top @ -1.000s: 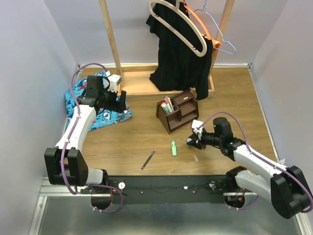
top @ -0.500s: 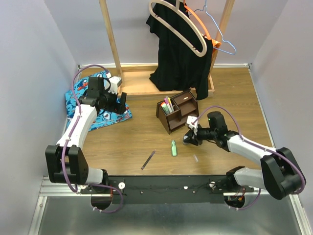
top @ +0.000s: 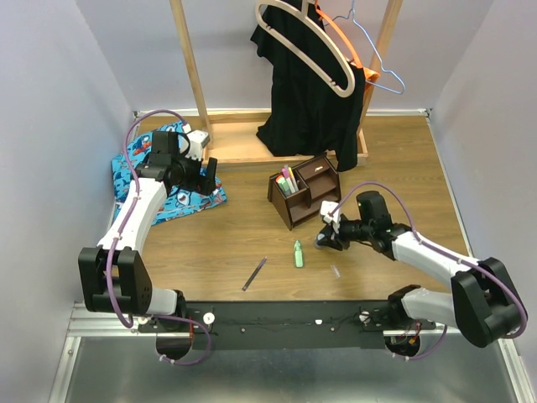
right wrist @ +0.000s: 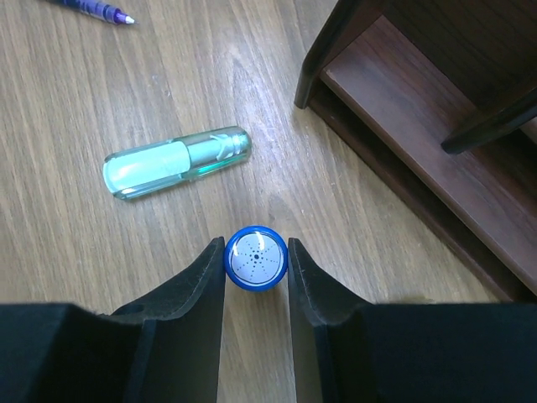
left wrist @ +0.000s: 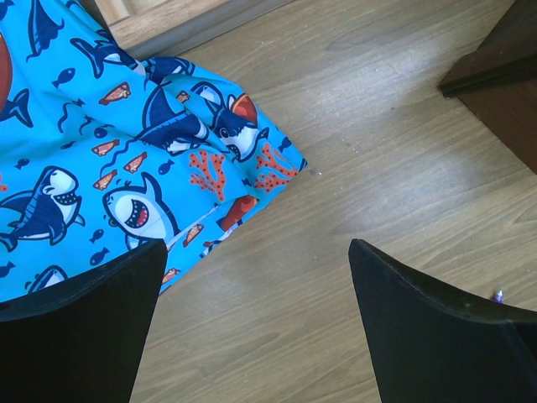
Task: Sort the stationery into containers
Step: Pick up the stationery from the center of the board, then place the stationery in the storage box.
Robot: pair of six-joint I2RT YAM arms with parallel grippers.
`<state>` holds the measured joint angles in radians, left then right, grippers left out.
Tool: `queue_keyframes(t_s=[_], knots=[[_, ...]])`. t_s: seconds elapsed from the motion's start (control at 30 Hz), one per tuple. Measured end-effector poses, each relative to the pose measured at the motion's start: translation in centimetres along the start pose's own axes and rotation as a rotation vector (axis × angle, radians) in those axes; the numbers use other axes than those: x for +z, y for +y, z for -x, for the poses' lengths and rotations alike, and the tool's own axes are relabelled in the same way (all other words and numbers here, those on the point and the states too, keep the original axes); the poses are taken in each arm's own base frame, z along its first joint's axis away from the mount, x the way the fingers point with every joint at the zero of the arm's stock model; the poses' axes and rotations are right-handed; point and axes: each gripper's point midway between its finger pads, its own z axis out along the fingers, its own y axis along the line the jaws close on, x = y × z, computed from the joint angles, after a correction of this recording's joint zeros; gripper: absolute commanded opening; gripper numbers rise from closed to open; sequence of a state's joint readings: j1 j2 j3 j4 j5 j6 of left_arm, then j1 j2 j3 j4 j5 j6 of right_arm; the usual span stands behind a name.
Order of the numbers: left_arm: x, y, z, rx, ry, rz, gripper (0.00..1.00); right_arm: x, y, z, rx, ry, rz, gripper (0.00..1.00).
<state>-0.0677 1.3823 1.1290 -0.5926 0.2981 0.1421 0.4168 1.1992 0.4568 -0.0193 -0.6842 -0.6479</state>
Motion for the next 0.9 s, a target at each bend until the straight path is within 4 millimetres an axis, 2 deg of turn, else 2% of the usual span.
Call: queue_keyframes(t_s=[0.07, 0.17, 0.23, 0.43, 0.53, 0.67, 0.9], knots=[[-0.1, 0.0, 0.3, 0.002, -0.006, 0.001, 0.99, -0.1, 0.0, 0.2, 0.006, 0.004, 0.001, 0.01], [-0.2, 0.1, 0.6, 0.004, -0.014, 0.003, 0.99, -0.7, -0.7, 1.5, 0.015, 0.014, -0.006, 0.01], [-0.3, 0.1, 0.6, 0.006, -0.017, 0.004, 0.99, -1.4, -1.7, 3.3, 0.014, 0.018, -0.016, 0.01], [-1.3, -0.1, 1.4, 0.018, -0.055, 0.011, 0.99, -4.2, -5.2, 11.4, -0.078, -0.059, -0.086, 0.00], [-2.2, -0.3, 2.1, 0.028, -0.088, 0.017, 0.99, -5.2, -6.0, 13.3, -0.094, -0.077, -0.117, 0.00], [-2.6, -0.4, 2.4, 0.033, -0.105, 0.020, 0.99, -5.2, -7.5, 14.0, -0.050, -0.061, -0.161, 0.01], [-2.5, -0.4, 2.3, 0.032, -0.105, 0.019, 0.99, -2.7, -11.5, 12.4, 0.069, 0.024, -0.239, 0.00]])
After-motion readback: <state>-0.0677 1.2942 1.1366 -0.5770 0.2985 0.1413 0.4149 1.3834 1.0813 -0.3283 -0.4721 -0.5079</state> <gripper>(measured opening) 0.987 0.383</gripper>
